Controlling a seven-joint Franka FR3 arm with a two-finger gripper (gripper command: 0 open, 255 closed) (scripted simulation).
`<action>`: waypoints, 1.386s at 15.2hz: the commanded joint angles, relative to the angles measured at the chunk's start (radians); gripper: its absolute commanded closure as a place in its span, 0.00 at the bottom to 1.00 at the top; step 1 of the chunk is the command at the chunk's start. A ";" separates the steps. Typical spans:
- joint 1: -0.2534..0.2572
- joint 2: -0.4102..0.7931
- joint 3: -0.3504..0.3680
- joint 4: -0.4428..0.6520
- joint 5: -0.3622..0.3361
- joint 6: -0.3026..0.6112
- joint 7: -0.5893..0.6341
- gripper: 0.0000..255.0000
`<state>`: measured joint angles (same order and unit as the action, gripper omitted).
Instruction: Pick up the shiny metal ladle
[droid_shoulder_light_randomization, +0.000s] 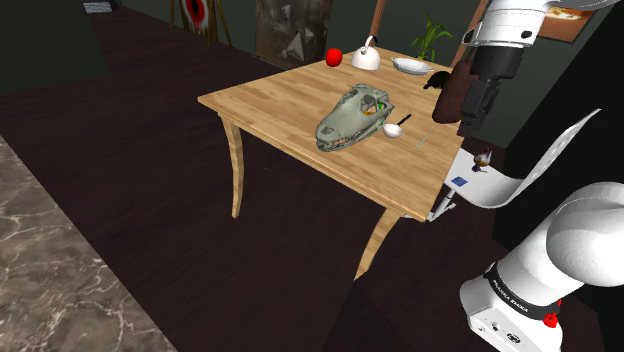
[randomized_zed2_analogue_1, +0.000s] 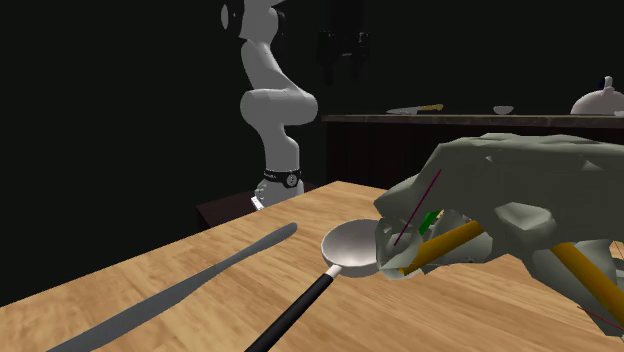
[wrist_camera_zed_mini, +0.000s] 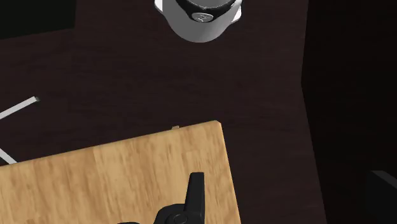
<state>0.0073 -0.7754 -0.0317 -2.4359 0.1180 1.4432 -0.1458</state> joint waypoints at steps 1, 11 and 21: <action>0.000 0.000 0.000 0.000 0.000 0.000 0.000 0.00; -0.096 0.284 0.033 0.036 0.023 0.347 0.226 0.00; -0.185 0.577 0.022 0.161 0.006 0.613 0.446 0.00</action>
<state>-0.1704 -0.2270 -0.0095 -2.2854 0.1257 2.0265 0.2733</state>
